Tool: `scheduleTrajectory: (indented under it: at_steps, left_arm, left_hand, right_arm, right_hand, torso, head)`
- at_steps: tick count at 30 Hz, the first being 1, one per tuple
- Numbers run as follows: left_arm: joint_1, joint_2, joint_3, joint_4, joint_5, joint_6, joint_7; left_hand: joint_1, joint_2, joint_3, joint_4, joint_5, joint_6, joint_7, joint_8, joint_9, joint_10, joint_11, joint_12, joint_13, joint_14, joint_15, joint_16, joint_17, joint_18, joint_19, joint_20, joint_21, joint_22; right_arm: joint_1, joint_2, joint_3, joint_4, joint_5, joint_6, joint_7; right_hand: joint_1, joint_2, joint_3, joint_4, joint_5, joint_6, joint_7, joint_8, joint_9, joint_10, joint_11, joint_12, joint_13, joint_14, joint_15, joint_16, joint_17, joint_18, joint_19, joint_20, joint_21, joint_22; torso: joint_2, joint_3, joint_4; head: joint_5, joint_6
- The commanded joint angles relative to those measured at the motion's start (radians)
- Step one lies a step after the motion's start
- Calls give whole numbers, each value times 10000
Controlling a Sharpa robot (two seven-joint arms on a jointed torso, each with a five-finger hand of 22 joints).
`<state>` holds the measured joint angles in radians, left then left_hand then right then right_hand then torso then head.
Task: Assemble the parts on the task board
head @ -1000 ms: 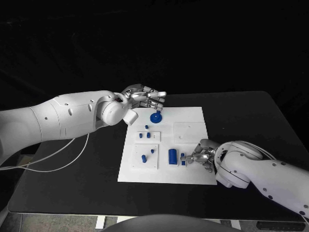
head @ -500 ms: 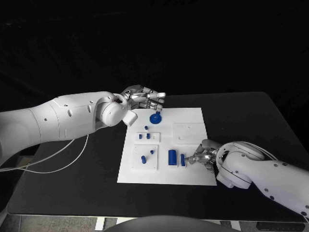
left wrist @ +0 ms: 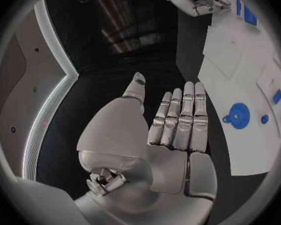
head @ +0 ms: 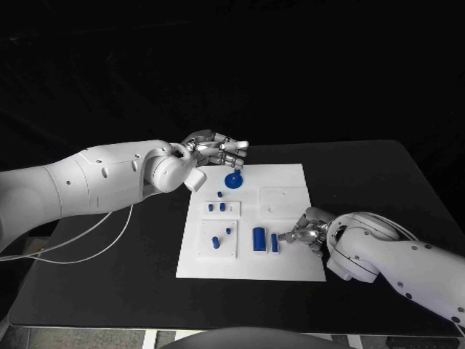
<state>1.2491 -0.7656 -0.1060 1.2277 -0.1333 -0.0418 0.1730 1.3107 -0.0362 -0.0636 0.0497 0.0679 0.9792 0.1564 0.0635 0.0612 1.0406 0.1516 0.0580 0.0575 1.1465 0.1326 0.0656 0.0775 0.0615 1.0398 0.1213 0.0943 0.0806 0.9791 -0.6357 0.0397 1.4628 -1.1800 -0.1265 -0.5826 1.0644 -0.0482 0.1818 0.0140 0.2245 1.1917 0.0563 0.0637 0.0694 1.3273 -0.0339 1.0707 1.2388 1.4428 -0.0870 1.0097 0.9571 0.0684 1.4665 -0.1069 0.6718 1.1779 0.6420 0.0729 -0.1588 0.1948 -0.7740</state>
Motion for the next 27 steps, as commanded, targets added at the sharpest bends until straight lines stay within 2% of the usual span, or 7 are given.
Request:
scheduleTrajectory:
  at_steps: [1, 5, 8, 16, 20, 24, 27]
  left_arm:
    - [8, 19, 7, 16, 260, -432, 678]
    - [7, 19, 7, -12, 479, -743, 1100]
    - [6, 33, 6, -89, 589, -893, 1308]
    - [-5, 249, 1, -717, 866, -985, 1592]
    - [-8, 307, -13, -1107, 953, -947, 1656]
    - [-10, 408, -18, -1492, 1054, -901, 1765]
    - [-15, 529, -20, -1767, 1220, -911, 1844]
  left_hand:
    - [62, 293, -136, -250, 161, 238, -34, 6, 13, 197, -30, 27, 8, 121, -58, -24, 9, 10, 45, -68, -4, 5]
    - [131, 607, -332, -463, 304, 475, -136, 11, 15, 576, -148, 31, 10, 264, -123, -19, 14, -27, 87, -122, 20, 10]
    - [178, 746, -430, -551, 358, 621, -189, 6, 15, 730, -208, 30, 10, 372, -166, -19, 12, -66, 113, -164, 35, 13]
    - [535, 908, -592, -941, 360, 724, -246, 2, 14, 833, -290, 28, 10, 500, -253, -23, -18, -147, 139, -240, 54, 12]
    - [508, 883, -676, -1010, 317, 647, -274, -2, 12, 679, -298, 22, 9, 324, -243, -35, -51, -135, 112, -211, 43, 4]
    - [414, 857, -716, -1007, 276, 517, -304, 0, 11, 419, -302, 13, 7, -67, -207, -44, -107, -31, 82, -104, 34, -4]
    - [328, 790, -702, -978, 229, 336, -339, -4, 7, 77, -290, 8, 4, -595, -133, -55, -142, 138, -17, 81, -18, -29]
  right_arm:
    - [23, -149, 182, -152, 885, -217, 1747]
    - [122, -376, 536, -509, 2129, 139, 3706]
    - [202, -479, 787, -828, 3079, 356, 4818]
    - [422, -257, 1450, -2514, 5467, 196, 6798]
    - [476, 111, 1586, -3723, 6349, 213, 7381]
    - [495, 453, 1724, -4702, 7087, 355, 7840]
    - [499, 687, 1889, -5279, 7614, 469, 8124]
  right_hand:
    - [96, -97, 26, 33, 172, -149, 34, -4, 13, -17, 70, -23, -16, 10, -14, -131, -91, 130, 440, -36, -158, -58]
    - [248, 6, -168, -129, 931, -159, 38, -3, 17, -70, 92, -80, -53, -27, -13, -320, -249, 133, 399, -29, -350, -138]
    - [543, 437, -1080, -364, 1017, -185, 48, -4, 12, -179, 105, -260, -188, -50, -37, -625, -439, 151, 388, -42, -755, -296]
    - [1079, 653, -1425, -857, 1462, -555, 201, 0, -14, -1091, 189, -4790, -4353, -321, 171, -4247, -2397, 90, -46, 182, -4753, -3553]
    - [1111, 698, -1185, -1011, 1547, -774, 413, 7, -23, -885, 572, -7751, -7783, -765, 687, -6998, -3933, 140, -1033, 736, -6097, -5798]
    - [1063, 748, -868, -985, 1532, -971, 464, -27, -56, -1283, 986, -9536, -10036, -1836, 1263, -8967, -5327, 74, -2962, 1451, -6091, -7598]
    - [1103, 703, -658, -1023, 1342, -1495, 502, -10, -76, -2002, 1354, -10059, -11790, -3147, 1775, -9474, -7336, 391, -4408, 2392, -6102, -9616]
  torso:
    - [-24, -36, -40]
    - [-65, -70, -72]
    - [-123, -103, -115]
    - [-373, -243, -237]
    - [-553, -312, -334]
    - [-684, -301, -329]
    - [-772, -286, -313]
  head:
    - [-41, 120]
    - [-142, 287]
    - [-194, 443]
    - [-303, 883]
    - [-259, 1056]
    - [-259, 1163]
    - [-241, 1261]
